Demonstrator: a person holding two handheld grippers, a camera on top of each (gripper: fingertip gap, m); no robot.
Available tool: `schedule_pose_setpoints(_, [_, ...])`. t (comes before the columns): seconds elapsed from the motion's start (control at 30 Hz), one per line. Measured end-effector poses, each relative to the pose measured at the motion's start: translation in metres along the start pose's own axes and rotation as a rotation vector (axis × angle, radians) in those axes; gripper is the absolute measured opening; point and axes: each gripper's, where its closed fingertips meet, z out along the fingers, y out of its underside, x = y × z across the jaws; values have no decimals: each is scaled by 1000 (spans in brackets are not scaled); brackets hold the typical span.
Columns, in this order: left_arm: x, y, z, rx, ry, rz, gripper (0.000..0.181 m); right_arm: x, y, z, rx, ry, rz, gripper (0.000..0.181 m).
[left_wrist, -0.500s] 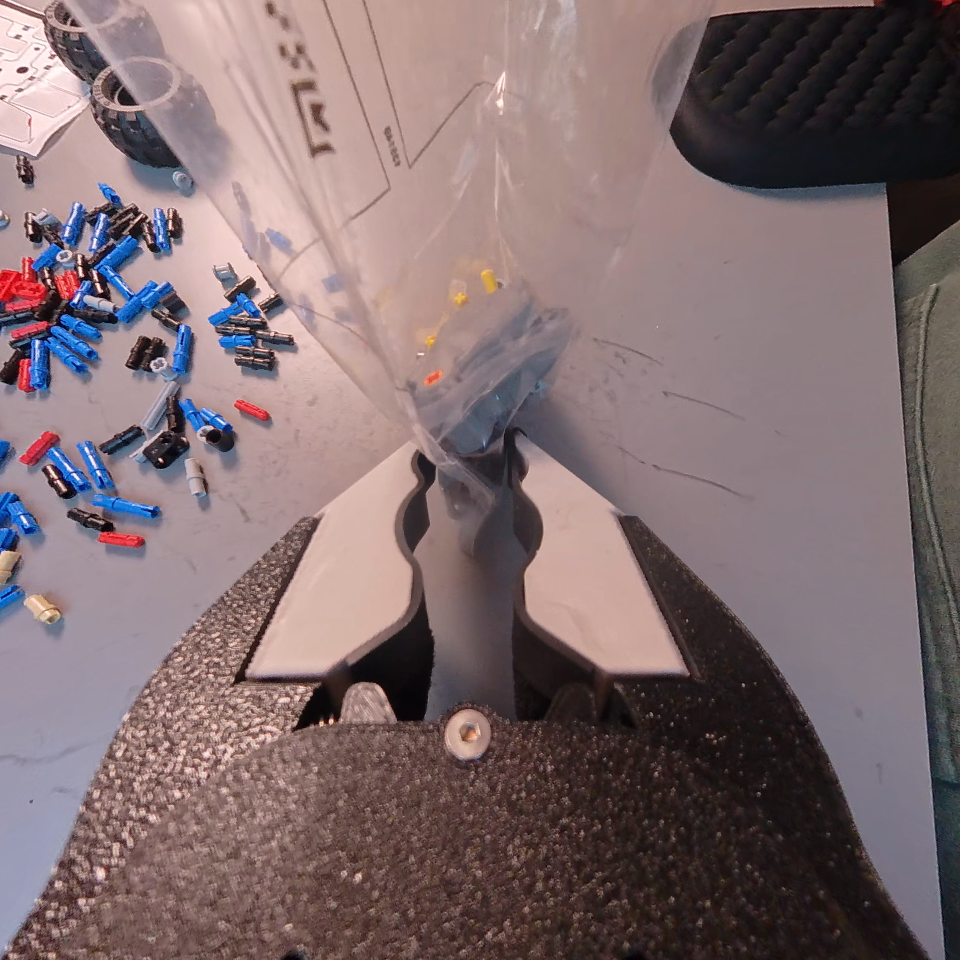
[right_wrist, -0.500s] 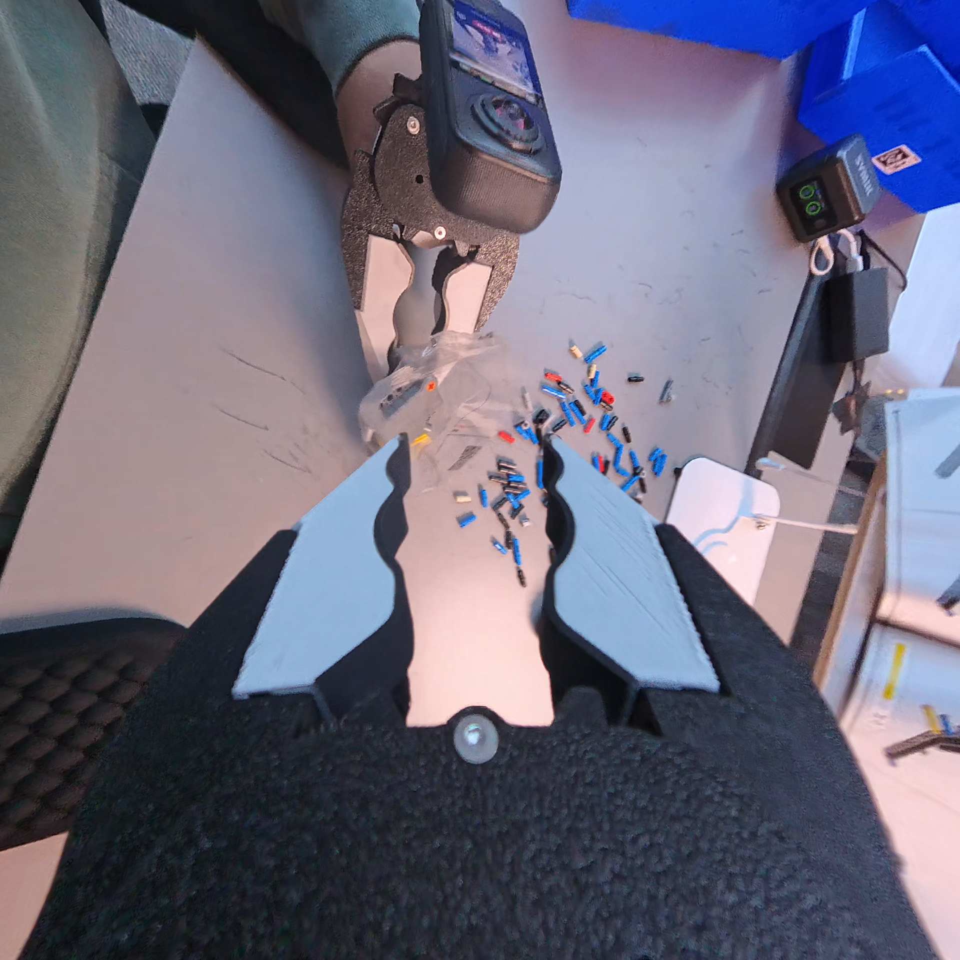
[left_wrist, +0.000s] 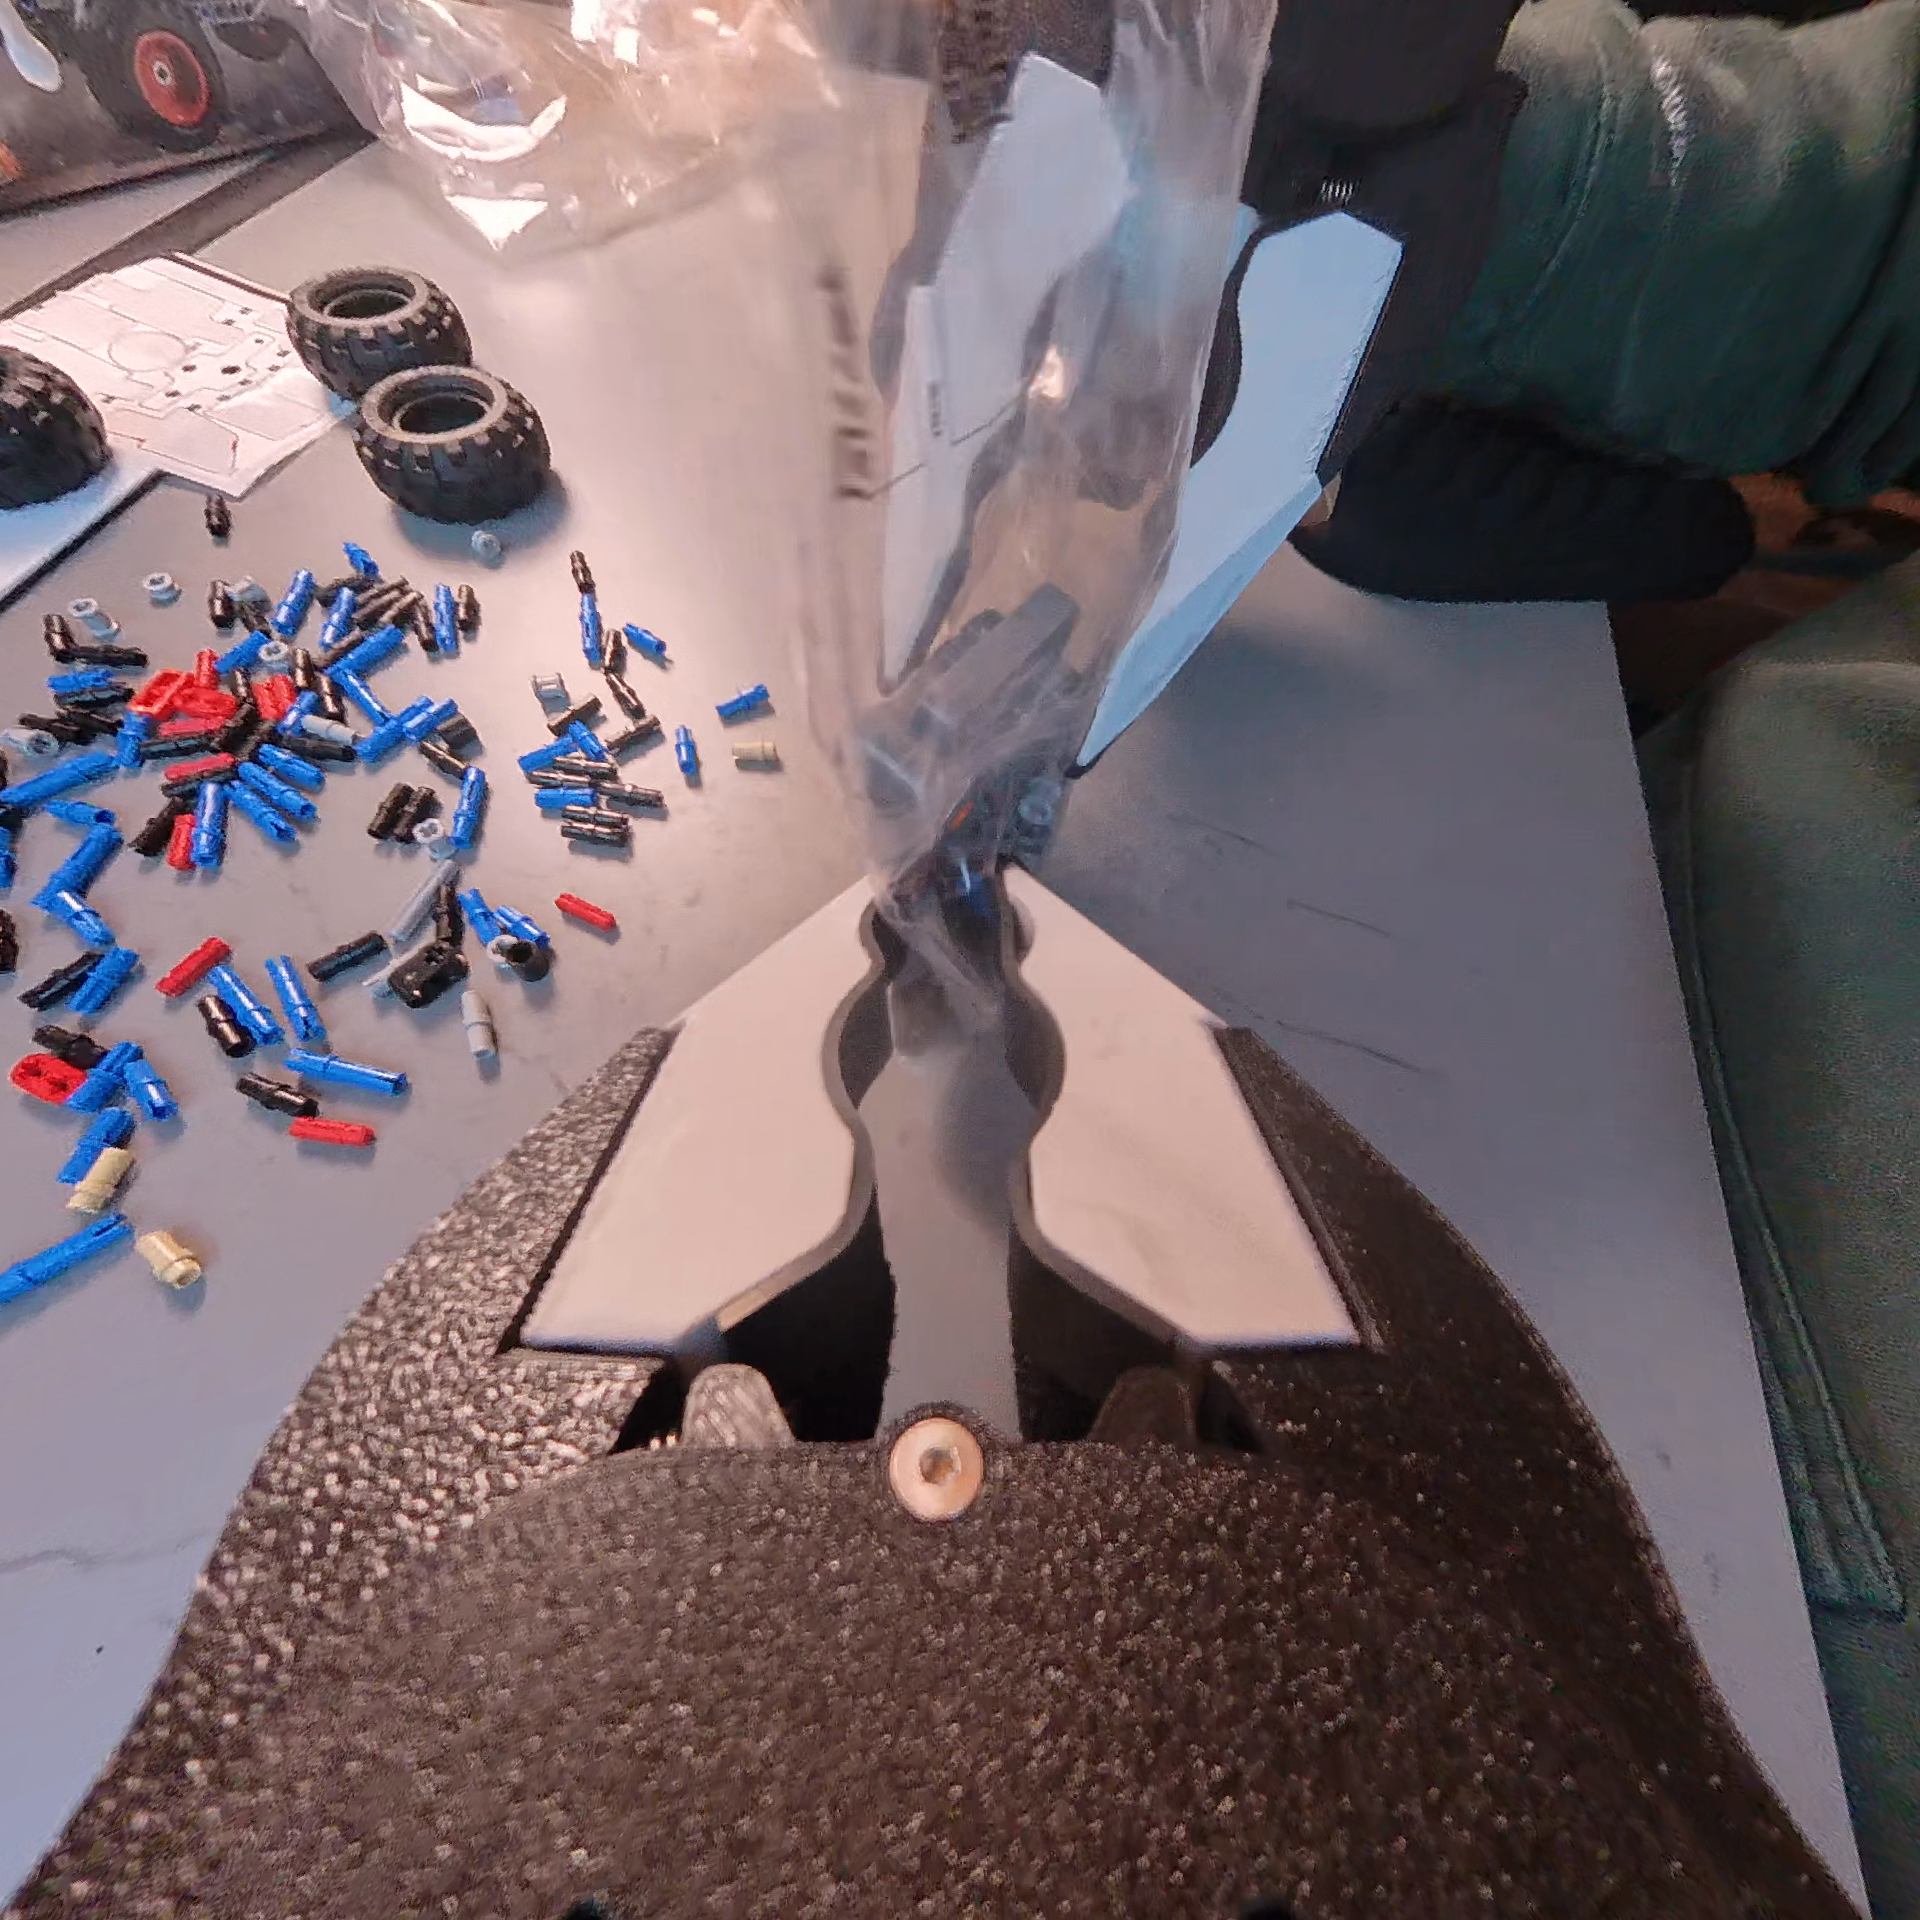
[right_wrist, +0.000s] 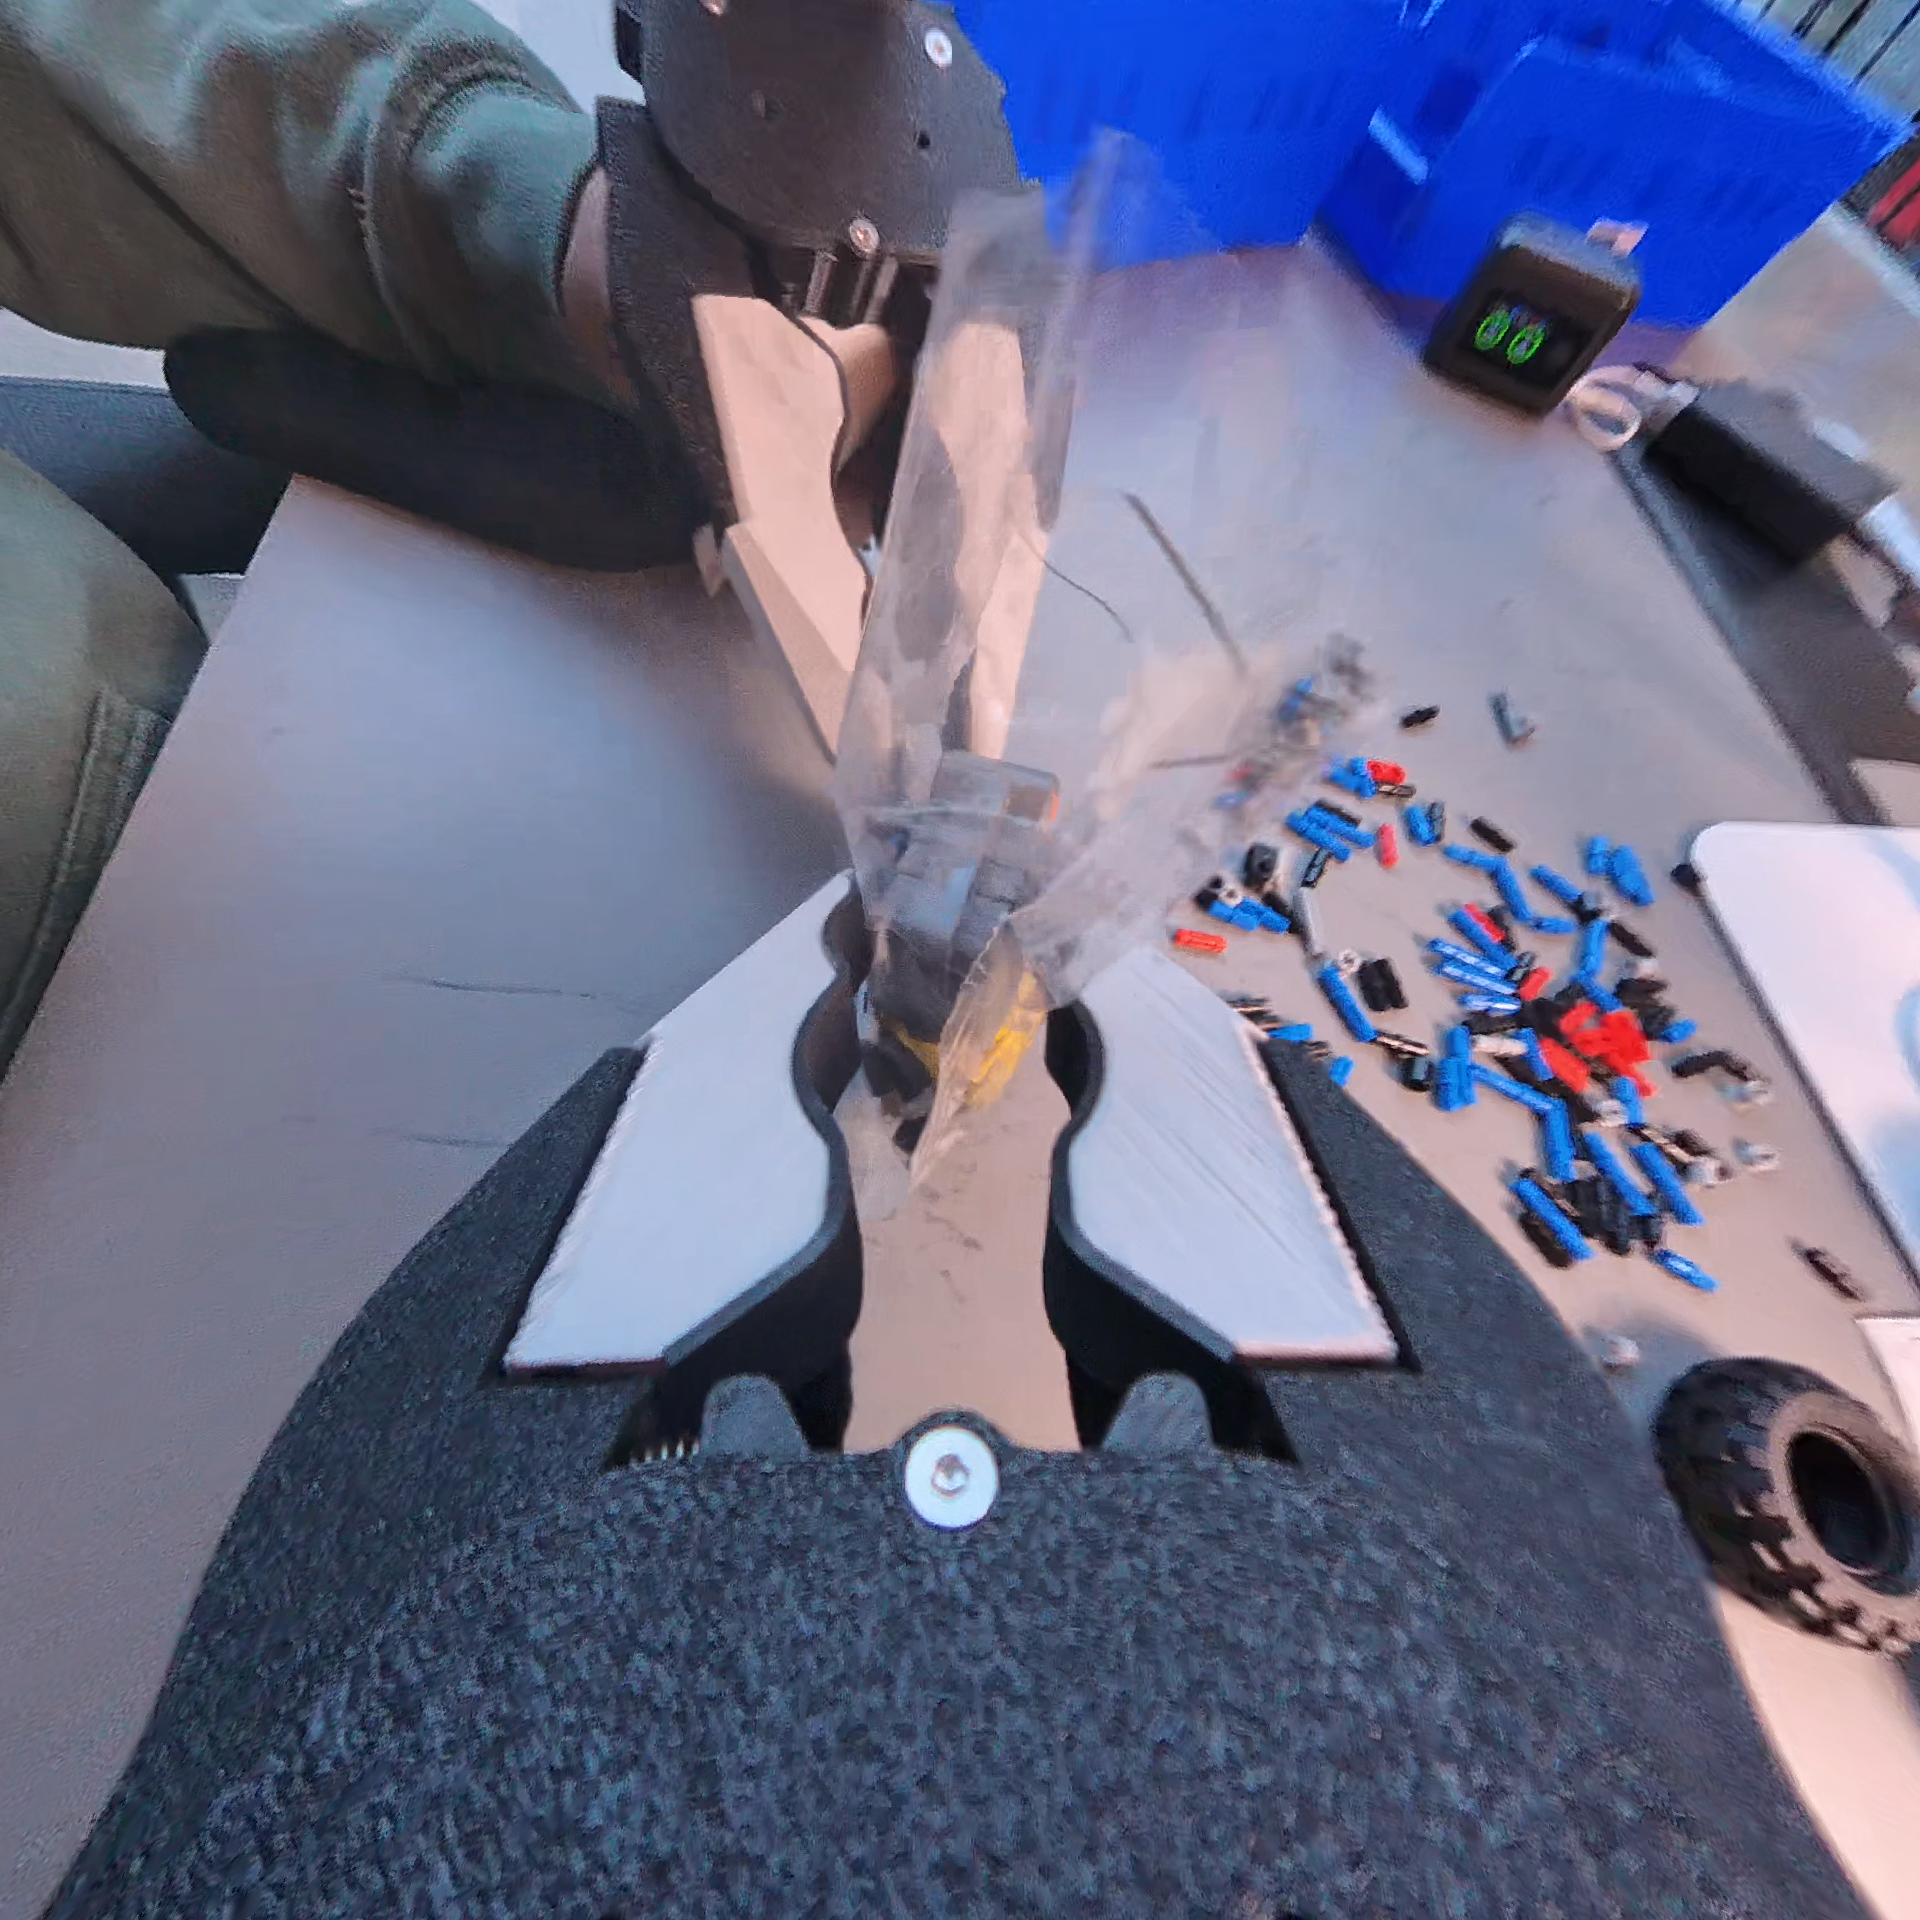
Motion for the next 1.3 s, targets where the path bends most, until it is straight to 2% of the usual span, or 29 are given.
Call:
schedule_pose_setpoints(0.1, [3,-20,-13,114,28,22,8,5,-13,-18,117,33,4,27])
schedule_pose_setpoints(0.17, [4,-19,-14,108,28,35,9,2,-2,-19,98,12,44,27])
schedule_pose_setpoints(0.23, [4,-6,-8,59,42,12,31,2,20,-14,15,11,66,44])
schedule_pose_setpoints(0.27, [4,-3,-5,47,47,2,41,1,24,-14,19,5,83,52])
schedule_pose_setpoints(0.43, [2,-10,10,41,43,33,49,5,21,-11,25,15,85,59])
schedule_pose_setpoints(0.47, [-1,-11,13,33,34,33,39,7,21,-9,18,33,62,44])
schedule_pose_setpoints(0.5, [-6,-11,14,25,11,32,23,7,21,-9,17,38,36,34])
schedule_pose_setpoints(0.53, [-9,-12,14,21,-1,29,15,6,20,-9,21,40,20,25])
schedule_pose_setpoints(0.63, [-8,-24,1,109,35,-23,5,11,8,-20,109,48,77,22])
schedule_pose_setpoints(0.73, [0,-24,-6,134,97,-32,6,8,6,-24,129,17,101,25])
schedule_pose_setpoints(0.87, [8,-9,-1,79,105,26,27,-1,17,-14,75,14,50,37])
schedule_pose_setpoints(0.97, [11,-15,-1,108,107,55,33,0,16,-15,72,25,26,31])
schedule_pose_setpoints(1.0, [11,-16,0,109,105,57,38,1,17,-15,66,37,7,24])
schedule_pose_setpoints(1.1, [7,-13,8,79,95,61,63,-10,14,-14,81,-10,-26,21])
schedule_pose_setpoints(1.17, [9,-11,15,48,101,79,66,-15,12,-12,100,-20,-44,21])
schedule_pose_setpoints(1.2, [12,-9,18,30,113,90,65,-15,10,-11,108,-17,-54,21])
schedule_pose_setpoints(1.23, [15,-6,21,4,124,100,51,-15,9,-11,113,-13,-59,21])
schedule_pose_setpoints(1.27, [17,-2,23,-24,131,107,30,-15,10,-11,111,-11,-60,21])
schedule_pose_setpoints(1.3, [16,-2,24,-30,122,101,30,-14,11,-11,105,-7,-53,22])
